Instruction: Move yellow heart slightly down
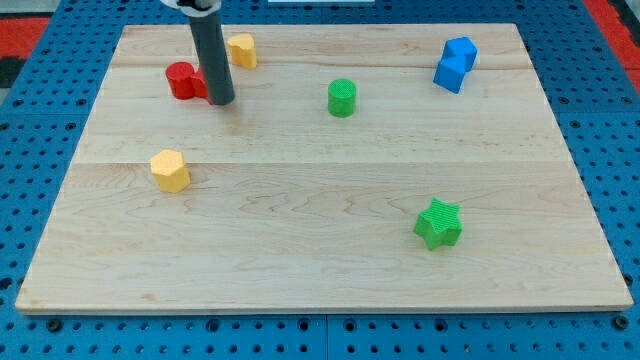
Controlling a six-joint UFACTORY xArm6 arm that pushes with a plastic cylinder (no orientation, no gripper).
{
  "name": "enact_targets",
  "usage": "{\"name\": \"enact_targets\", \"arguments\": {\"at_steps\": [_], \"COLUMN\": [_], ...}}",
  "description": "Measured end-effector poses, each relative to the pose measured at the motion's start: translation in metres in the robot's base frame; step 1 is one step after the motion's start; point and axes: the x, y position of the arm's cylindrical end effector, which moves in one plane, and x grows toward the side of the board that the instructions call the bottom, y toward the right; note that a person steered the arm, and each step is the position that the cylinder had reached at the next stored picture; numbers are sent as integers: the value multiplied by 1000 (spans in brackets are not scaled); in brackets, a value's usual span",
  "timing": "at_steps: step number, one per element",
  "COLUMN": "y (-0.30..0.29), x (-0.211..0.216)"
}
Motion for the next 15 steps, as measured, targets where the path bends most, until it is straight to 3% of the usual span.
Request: {"name": "enact_targets", "arguments": {"at_steps": [1,2,4,5,6,7,8,11,15], "y": [-38,-25,75,107,76,46,-5,22,49], "x": [-9,-9,-30,-82,-123,-135,-130,-120,-44]}}
